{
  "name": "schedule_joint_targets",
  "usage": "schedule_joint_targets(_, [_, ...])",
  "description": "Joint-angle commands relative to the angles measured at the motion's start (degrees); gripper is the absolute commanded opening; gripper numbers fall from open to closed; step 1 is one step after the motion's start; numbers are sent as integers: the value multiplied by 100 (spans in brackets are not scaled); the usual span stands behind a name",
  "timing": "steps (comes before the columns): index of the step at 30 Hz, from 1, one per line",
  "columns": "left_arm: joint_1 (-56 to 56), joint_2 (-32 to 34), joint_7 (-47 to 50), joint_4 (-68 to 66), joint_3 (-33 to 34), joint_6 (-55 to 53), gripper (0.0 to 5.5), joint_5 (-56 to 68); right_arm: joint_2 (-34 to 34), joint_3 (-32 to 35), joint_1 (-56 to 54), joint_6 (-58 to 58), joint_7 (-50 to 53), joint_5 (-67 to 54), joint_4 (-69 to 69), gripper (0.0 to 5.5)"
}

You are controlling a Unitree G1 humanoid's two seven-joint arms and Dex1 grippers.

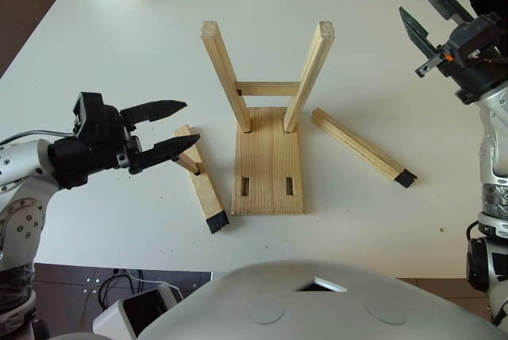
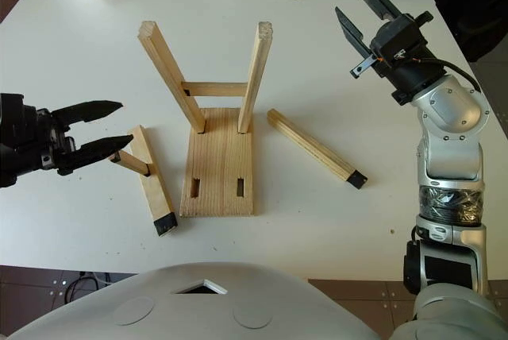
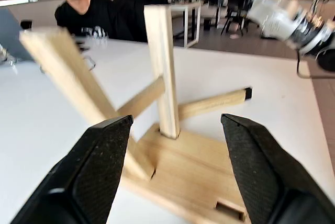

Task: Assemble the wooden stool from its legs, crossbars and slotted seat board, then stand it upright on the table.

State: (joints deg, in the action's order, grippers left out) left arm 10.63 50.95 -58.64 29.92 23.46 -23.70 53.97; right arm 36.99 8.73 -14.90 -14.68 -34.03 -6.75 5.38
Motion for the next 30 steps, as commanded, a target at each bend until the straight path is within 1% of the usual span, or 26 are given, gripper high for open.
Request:
schedule_joint_targets(1, [-221,-139,255,221,-182,-159,314,30,-22,-57,2,65,-4,13,86,157])
schedule_joint_targets(5, [-381,-391,392,63,-428,-87,314,-186,-56,-106,-49,61,-11,24,70,157])
schedule_joint_targets(11, [-490,-559,523,20,-385,-103,314,-210,-49,-116,-48,81,-5,18,84,157])
schedule_joint_targets(13, [-447,-702,524,-114,-478,-105,314,-227,-50,-130,-37,76,-1,24,75,157])
schedule_joint_targets(15, [-280,-955,425,-601,-784,52,314,-558,-65,-144,5,77,19,43,89,157])
schedule_joint_targets(18, [265,-1304,192,-1329,-1312,516,314,-1241,-104,-238,-71,50,-4,67,-12,157])
schedule_joint_targets(20, [277,-1462,206,-1499,-1390,630,314,-1292,-100,-267,-119,49,-29,65,-54,157])
schedule_joint_targets(22, [41,-1463,314,-1471,-1240,581,314,-1069,-82,-263,-153,62,-44,50,-62,157])
schedule_joint_targets(25, [-312,-1254,420,-1266,-923,430,314,-758,-77,-247,-142,68,-38,40,-42,157])
schedule_joint_targets(30, [-1371,-686,980,-196,-358,-296,314,272,-80,-183,-24,92,17,34,68,157])
